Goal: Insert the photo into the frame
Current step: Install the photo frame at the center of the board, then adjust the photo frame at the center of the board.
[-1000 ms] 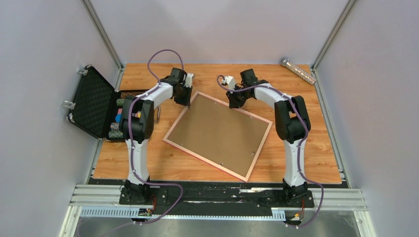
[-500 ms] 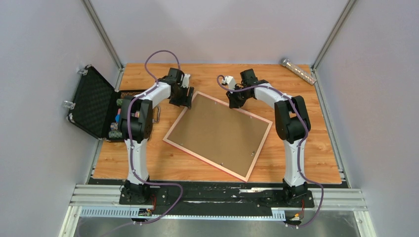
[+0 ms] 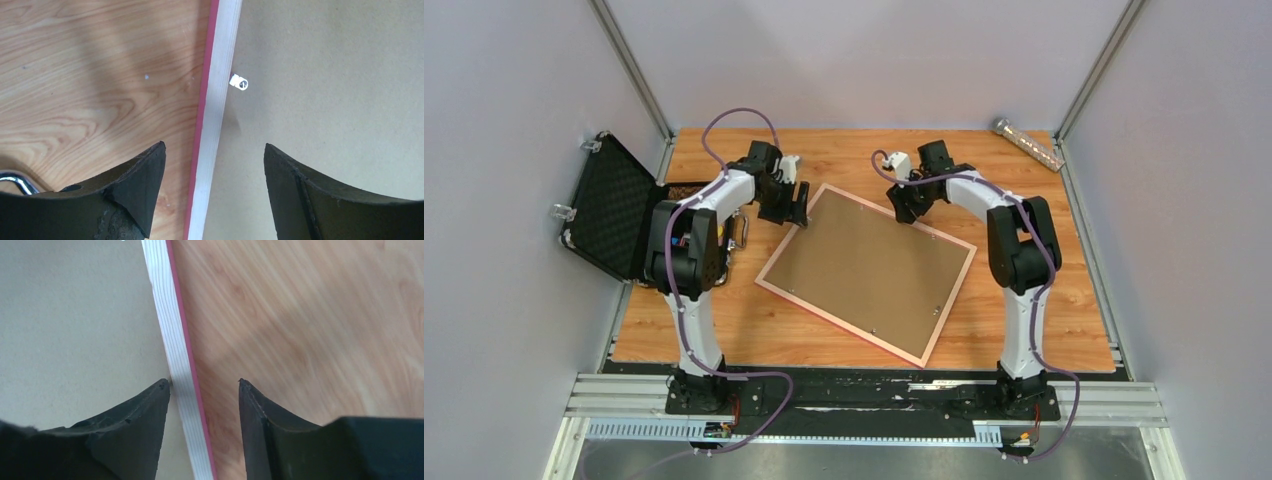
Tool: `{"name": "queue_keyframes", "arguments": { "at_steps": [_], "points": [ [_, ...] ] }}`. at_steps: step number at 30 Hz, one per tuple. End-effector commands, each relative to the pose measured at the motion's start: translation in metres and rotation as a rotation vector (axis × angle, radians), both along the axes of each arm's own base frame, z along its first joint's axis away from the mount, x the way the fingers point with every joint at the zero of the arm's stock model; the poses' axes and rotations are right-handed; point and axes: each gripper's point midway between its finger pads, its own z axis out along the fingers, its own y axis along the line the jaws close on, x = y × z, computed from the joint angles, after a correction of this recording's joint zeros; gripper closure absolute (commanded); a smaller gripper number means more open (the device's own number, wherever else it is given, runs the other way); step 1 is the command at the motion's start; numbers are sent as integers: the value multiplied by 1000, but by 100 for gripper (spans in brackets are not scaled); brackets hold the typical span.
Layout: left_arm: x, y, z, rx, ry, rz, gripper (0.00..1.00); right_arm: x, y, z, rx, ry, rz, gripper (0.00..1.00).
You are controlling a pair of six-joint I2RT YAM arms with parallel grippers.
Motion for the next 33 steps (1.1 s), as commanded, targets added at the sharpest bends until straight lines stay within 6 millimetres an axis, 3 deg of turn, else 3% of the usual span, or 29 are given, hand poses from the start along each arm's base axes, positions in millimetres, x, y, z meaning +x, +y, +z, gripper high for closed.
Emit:
{"name": "queue_keyframes", "arguments": {
  "at_steps": [1,7,16,24,33],
  "points": [
    [-3,-1,28,-35,-67,-50,21,-9,-25,32,-2,-20,-120,47],
    [-4,-2,22,-42,-57,-58,30,-39,-70,34,-50,16,-280,46],
    [-3,0,13,-32,-64,-59,40,-105,-136,43,5,104,-512,45],
    [-4,-2,6,-39,-53,-62,41,-149,-140,28,32,213,-558,45],
    [-7,-2,2,-44,-47,-59,40,-151,-146,-3,16,333,-623,49]
  ]
}}
